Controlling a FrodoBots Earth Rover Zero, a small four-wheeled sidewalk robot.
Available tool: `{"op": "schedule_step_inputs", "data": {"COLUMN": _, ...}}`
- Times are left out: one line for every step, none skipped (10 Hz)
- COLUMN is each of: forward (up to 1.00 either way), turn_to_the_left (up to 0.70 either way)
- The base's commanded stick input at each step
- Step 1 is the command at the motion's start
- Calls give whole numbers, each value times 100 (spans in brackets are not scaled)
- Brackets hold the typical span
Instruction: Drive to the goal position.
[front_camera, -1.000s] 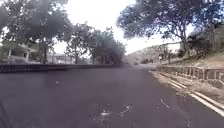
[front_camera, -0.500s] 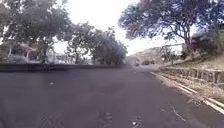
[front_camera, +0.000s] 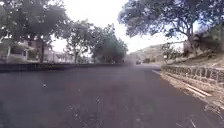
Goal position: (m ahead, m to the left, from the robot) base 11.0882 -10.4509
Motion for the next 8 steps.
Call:
{"op": "schedule_step_inputs", "data": {"forward": 70, "turn_to_the_left": 0}}
{"op": "schedule_step_inputs", "data": {"forward": 70, "turn_to_the_left": 0}}
{"op": "schedule_step_inputs", "data": {"forward": 70, "turn_to_the_left": 0}}
{"op": "schedule_step_inputs", "data": {"forward": 70, "turn_to_the_left": 0}}
{"op": "schedule_step_inputs", "data": {"forward": 70, "turn_to_the_left": 0}}
{"op": "schedule_step_inputs", "data": {"forward": 70, "turn_to_the_left": 0}}
{"op": "schedule_step_inputs", "data": {"forward": 70, "turn_to_the_left": 0}}
{"op": "schedule_step_inputs", "data": {"forward": 70, "turn_to_the_left": -35}}
